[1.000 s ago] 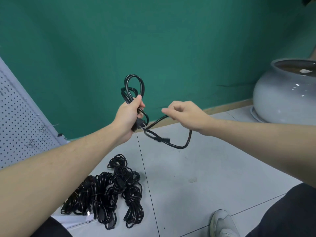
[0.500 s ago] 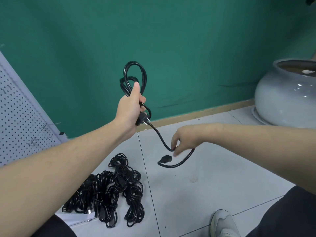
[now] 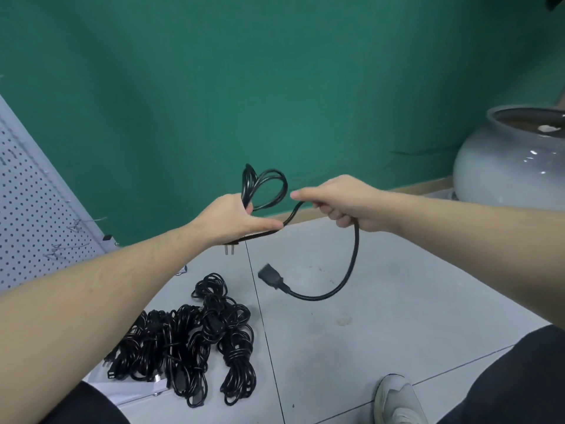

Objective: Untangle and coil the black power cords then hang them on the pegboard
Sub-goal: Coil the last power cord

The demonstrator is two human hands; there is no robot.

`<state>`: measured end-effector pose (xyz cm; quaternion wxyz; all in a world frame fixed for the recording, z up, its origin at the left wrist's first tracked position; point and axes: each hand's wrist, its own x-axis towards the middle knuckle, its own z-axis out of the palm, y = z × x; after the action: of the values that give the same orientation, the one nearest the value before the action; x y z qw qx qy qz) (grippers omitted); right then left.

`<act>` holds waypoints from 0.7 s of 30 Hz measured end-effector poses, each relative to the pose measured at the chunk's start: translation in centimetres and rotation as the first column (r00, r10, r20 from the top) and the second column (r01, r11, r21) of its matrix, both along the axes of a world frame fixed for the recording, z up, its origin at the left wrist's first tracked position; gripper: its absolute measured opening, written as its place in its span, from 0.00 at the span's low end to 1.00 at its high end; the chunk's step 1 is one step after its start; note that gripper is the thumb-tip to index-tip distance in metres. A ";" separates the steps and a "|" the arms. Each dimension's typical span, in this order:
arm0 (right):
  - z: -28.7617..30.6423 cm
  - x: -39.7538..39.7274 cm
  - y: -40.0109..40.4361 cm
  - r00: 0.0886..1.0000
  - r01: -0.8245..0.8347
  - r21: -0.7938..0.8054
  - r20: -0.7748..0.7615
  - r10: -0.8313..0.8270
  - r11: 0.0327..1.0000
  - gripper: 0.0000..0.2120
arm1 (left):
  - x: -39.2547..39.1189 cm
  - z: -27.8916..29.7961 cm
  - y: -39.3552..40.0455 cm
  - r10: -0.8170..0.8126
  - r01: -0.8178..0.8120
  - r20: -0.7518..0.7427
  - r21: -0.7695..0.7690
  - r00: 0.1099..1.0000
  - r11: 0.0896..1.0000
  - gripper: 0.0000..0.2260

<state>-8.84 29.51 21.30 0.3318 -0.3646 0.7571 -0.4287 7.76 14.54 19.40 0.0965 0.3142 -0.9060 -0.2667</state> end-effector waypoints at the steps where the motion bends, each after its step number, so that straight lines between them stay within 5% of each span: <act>1: 0.5 -0.1 0.1 0.997 -0.029 -0.012 0.064 0.030 1.000 0.20 | -0.1 -0.2 0.0 -0.030 0.031 0.045 -0.009 0.999 0.999 0.30; 6: 1.7 0.0 0.5 0.962 -0.247 -0.137 0.083 0.260 0.959 0.14 | -0.5 -1.3 -0.4 -0.120 0.136 0.199 -0.067 0.973 0.988 0.17; 12: 1.4 -0.7 0.5 0.978 -0.193 -0.302 -0.139 0.157 0.934 0.08 | -0.4 -1.1 1.1 -0.313 0.286 0.214 0.146 0.925 0.947 0.03; 16: 0.7 -0.7 0.1 0.944 -0.186 -0.373 -0.324 0.060 0.909 0.06 | -0.1 -0.3 3.3 -0.500 0.406 0.243 0.348 0.831 0.845 0.08; 21: 0.0 -1.9 -0.6 0.954 -0.163 -0.431 -0.299 0.030 0.887 0.02 | -0.2 0.8 5.4 -0.592 0.528 0.157 0.316 0.790 0.788 0.15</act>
<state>-10.72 28.91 21.33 0.1470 -0.5270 0.6572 -0.5184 7.58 19.91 20.25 -0.1429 0.0695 -0.9209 -0.3560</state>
